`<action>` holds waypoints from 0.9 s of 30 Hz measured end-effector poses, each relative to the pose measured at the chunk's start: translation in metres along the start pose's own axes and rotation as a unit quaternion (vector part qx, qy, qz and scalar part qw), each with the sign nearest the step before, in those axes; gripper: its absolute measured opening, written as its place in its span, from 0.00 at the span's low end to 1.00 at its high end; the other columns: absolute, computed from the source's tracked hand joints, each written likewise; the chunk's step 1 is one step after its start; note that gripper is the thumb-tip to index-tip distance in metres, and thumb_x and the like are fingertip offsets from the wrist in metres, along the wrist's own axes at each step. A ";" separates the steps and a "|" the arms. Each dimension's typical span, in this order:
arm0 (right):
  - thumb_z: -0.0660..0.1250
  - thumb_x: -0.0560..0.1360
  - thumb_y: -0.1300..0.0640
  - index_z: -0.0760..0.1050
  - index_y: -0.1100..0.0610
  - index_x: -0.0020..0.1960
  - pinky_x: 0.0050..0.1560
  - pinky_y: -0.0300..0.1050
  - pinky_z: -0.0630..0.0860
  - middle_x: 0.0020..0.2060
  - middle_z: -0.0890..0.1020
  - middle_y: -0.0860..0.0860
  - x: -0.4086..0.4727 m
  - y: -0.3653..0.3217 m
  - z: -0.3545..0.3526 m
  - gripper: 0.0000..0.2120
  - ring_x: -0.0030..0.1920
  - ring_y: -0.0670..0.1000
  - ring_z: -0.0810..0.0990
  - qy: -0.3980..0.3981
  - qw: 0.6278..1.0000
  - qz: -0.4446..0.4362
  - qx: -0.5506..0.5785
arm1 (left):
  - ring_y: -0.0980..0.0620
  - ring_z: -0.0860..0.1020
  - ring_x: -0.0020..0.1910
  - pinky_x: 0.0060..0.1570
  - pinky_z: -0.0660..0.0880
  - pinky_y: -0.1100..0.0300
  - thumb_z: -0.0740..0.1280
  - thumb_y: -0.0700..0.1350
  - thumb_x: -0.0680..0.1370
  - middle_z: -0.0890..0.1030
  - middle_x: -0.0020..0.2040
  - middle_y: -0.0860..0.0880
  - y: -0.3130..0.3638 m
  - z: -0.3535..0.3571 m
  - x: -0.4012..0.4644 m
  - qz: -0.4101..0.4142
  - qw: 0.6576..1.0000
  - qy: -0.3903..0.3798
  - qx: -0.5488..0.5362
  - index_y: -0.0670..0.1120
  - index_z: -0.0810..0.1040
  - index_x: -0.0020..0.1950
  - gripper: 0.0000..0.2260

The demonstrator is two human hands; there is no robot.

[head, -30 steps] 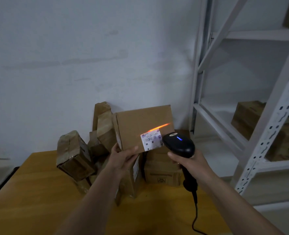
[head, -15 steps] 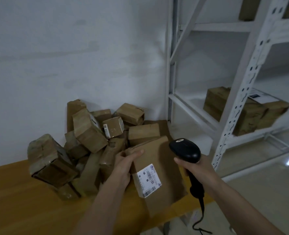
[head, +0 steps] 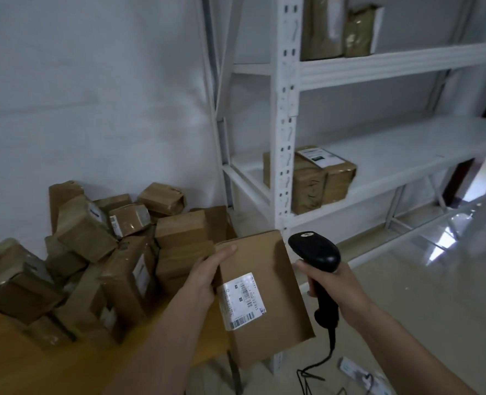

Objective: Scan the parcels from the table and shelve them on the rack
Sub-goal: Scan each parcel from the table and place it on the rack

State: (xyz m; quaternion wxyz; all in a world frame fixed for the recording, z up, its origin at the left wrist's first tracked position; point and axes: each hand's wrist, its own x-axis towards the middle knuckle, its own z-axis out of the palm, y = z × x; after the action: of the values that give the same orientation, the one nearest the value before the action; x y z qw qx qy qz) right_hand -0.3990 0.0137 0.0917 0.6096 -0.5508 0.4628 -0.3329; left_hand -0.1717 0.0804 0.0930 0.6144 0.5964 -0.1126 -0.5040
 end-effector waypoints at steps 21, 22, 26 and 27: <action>0.77 0.66 0.66 0.80 0.60 0.51 0.41 0.46 0.80 0.41 0.84 0.55 -0.036 0.012 -0.207 0.15 0.43 0.52 0.83 0.031 0.998 -0.007 0.057 | 0.38 0.82 0.50 0.58 0.75 0.39 0.79 0.53 0.66 0.84 0.48 0.38 -0.057 0.203 -0.056 -0.049 0.998 -0.031 -0.014 0.42 0.78 0.52 0.22; 0.77 0.66 0.66 0.80 0.60 0.51 0.40 0.46 0.79 0.40 0.84 0.54 -0.032 0.012 -0.211 0.15 0.42 0.52 0.83 0.036 0.997 -0.009 0.061 | 0.39 0.82 0.49 0.57 0.76 0.40 0.78 0.53 0.67 0.84 0.47 0.38 -0.055 0.211 -0.053 -0.045 0.998 -0.034 -0.008 0.42 0.77 0.51 0.21; 0.77 0.67 0.66 0.79 0.58 0.48 0.42 0.48 0.79 0.40 0.83 0.53 -0.010 0.007 -0.232 0.12 0.42 0.52 0.82 0.085 0.993 -0.018 0.078 | 0.43 0.80 0.43 0.53 0.77 0.45 0.75 0.47 0.72 0.81 0.42 0.42 -0.045 0.252 -0.036 -0.010 0.997 -0.054 0.049 0.42 0.77 0.47 0.12; 0.77 0.67 0.65 0.79 0.57 0.47 0.41 0.46 0.78 0.41 0.83 0.53 -0.002 0.005 -0.238 0.12 0.43 0.52 0.82 0.098 0.992 -0.019 0.081 | 0.44 0.80 0.42 0.53 0.77 0.47 0.75 0.46 0.72 0.81 0.42 0.42 -0.042 0.263 -0.030 0.003 0.995 -0.070 0.070 0.41 0.78 0.48 0.12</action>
State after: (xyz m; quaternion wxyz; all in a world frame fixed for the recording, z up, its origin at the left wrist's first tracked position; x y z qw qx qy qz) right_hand -0.6219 -0.0697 0.0959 0.5979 -0.4726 0.4812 -0.4331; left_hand -0.4002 -0.0503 0.1408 0.5633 0.6011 -0.1915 -0.5336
